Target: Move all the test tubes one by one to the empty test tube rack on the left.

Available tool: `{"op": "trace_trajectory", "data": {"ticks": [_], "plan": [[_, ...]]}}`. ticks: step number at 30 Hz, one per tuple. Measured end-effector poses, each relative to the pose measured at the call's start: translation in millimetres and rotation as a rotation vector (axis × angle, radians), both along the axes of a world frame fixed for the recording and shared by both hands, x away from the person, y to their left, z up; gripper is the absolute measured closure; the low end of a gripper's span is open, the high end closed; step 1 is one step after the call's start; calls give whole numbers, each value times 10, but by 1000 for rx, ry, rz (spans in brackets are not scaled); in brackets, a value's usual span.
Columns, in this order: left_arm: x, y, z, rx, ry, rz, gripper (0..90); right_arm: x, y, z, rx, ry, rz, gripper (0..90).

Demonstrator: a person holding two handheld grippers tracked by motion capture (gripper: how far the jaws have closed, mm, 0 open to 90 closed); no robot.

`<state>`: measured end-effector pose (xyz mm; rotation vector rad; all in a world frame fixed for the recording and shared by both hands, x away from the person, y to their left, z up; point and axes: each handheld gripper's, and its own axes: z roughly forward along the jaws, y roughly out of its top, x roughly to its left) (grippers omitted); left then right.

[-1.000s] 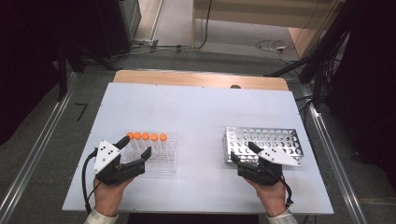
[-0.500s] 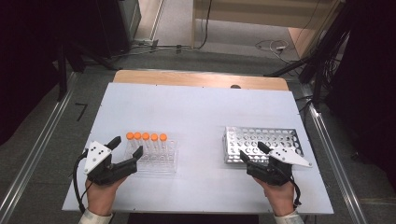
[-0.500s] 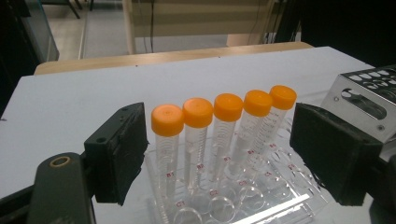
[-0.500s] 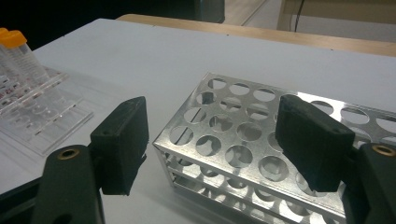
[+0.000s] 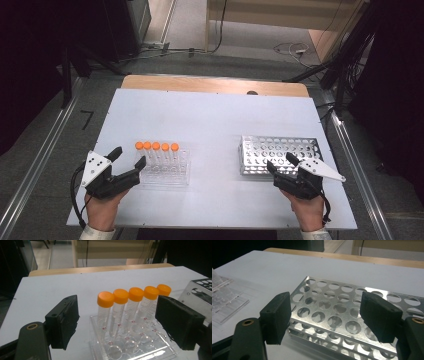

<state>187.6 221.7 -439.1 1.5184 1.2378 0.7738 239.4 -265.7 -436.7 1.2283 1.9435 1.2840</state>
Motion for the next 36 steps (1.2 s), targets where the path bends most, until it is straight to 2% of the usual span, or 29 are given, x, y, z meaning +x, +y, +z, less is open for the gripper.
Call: {"op": "trace_trajectory", "data": {"ticks": [18, 26, 36], "plan": [[-20, 156, -30, -10, 6, 41, 192, -18, -217, 3, 1, -4, -54, 237], [-57, 219, -54, -11, 16, 54, 192, -38, -277, -7, -12, -5, -71, 237], [-85, 309, -85, -17, 26, 75, 192, -60, -349, -19, -6, 1, -91, 237]]}}
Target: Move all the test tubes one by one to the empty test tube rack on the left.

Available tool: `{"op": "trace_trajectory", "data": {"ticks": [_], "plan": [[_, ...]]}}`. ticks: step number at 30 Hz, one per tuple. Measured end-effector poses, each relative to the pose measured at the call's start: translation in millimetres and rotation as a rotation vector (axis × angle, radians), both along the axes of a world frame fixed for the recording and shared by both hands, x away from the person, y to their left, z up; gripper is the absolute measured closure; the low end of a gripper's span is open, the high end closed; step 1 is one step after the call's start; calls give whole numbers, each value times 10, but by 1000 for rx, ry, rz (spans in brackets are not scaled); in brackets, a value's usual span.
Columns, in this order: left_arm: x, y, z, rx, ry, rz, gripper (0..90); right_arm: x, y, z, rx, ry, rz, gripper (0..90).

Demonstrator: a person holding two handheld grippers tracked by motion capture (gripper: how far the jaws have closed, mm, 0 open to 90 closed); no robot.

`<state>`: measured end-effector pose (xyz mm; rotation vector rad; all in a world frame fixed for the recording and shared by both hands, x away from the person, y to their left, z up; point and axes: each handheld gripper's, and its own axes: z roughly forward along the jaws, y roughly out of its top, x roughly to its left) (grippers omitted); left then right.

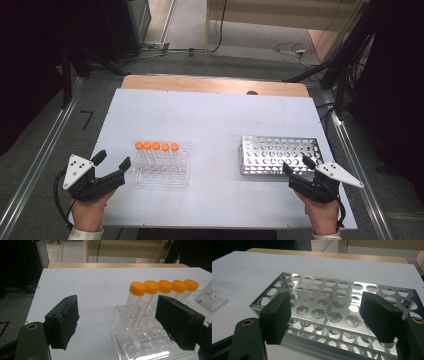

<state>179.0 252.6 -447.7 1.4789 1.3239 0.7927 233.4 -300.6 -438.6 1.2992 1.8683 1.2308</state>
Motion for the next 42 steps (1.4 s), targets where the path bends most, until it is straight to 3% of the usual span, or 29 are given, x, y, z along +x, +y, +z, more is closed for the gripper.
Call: {"op": "trace_trajectory", "data": {"ticks": [11, 26, 42], "plan": [[-27, 13, -45, 30, 16, 8, 192, -17, -75, -16, 3, 5, -18, 238], [-48, 88, -106, 26, 33, 26, 191, -51, -192, -29, 7, 7, -43, 238], [-55, 158, -182, 22, 58, 51, 192, -130, -469, -46, 24, 9, -121, 238]]}}
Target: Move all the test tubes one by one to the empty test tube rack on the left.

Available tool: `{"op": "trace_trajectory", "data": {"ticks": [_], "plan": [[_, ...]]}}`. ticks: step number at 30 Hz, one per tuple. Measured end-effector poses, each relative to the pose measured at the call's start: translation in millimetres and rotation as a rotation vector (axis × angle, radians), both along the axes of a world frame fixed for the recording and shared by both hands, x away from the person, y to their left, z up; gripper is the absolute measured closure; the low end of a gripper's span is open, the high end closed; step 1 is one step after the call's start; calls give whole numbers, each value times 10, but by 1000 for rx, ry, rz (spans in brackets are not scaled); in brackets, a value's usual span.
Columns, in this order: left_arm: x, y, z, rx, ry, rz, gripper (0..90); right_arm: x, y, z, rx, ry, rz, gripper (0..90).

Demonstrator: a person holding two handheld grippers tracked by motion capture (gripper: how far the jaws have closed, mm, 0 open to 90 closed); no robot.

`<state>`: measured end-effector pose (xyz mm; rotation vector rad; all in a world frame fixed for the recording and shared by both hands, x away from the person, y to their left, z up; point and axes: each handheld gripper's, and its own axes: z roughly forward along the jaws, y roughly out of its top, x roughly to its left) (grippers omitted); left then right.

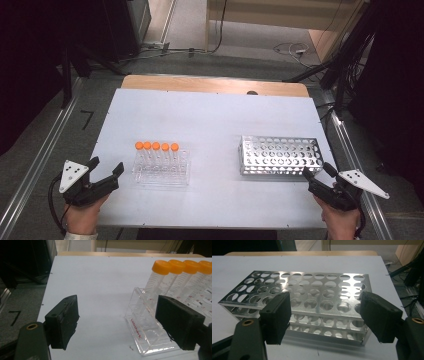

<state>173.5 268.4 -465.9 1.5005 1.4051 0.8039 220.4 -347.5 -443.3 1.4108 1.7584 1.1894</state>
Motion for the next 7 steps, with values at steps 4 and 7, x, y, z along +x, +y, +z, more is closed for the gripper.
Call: {"op": "trace_trajectory", "data": {"ticks": [4, 7], "plan": [[6, 19, -34, 2, 10, 8, 192, -16, -64, -9, 2, 0, -16, 238], [36, 43, -84, 12, 37, 14, 189, -27, -128, -15, 7, -1, -39, 233]]}}
